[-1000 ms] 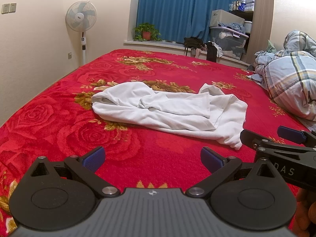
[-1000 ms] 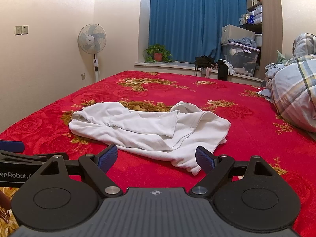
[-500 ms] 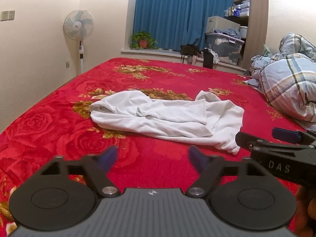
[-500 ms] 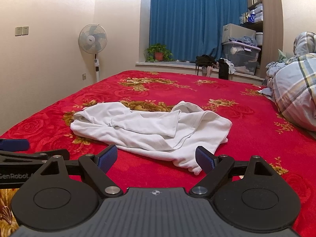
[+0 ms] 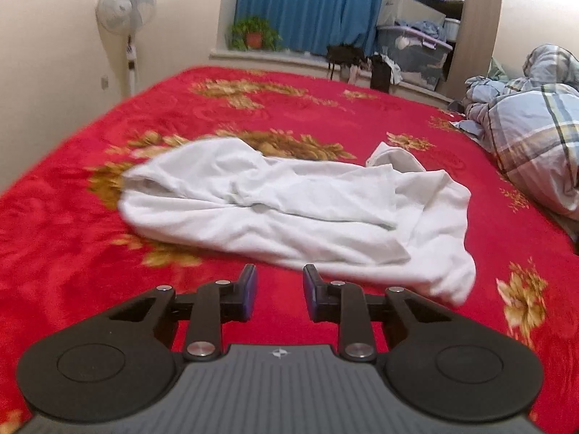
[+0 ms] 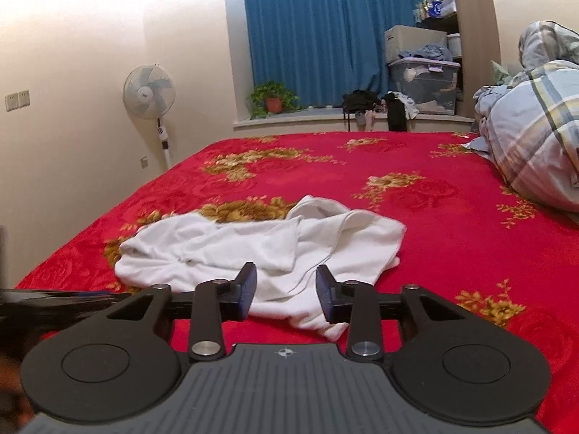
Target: Fold small clothes
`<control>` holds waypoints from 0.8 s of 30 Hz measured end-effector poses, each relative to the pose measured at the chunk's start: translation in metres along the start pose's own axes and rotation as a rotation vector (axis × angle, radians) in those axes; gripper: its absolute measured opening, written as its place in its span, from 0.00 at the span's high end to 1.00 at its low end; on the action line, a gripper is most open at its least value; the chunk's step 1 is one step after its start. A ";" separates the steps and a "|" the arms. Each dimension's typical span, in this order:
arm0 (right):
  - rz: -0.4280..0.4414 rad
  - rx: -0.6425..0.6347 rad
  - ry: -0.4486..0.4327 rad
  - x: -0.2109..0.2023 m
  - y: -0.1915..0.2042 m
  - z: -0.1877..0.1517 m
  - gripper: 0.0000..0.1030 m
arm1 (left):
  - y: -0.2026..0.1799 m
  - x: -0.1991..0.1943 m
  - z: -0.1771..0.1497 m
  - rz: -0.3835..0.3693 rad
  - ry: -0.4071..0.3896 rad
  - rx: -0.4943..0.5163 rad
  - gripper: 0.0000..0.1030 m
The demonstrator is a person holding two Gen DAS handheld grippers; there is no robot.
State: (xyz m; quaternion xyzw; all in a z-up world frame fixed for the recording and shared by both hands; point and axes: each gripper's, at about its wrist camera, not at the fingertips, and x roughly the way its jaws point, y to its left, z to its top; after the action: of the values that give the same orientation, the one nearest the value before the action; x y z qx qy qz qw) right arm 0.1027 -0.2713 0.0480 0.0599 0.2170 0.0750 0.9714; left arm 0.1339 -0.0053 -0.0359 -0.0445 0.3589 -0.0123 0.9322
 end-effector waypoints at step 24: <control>-0.075 0.142 0.109 0.020 -0.063 0.013 0.59 | 0.014 -0.014 -0.002 -0.044 0.061 0.080 0.95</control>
State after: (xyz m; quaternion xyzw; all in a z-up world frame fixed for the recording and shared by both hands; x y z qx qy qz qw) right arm 0.1336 -0.3309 0.0419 0.1163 0.2765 0.0259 0.9536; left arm 0.1217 0.0089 -0.0294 -0.0148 0.3854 -0.0486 0.9213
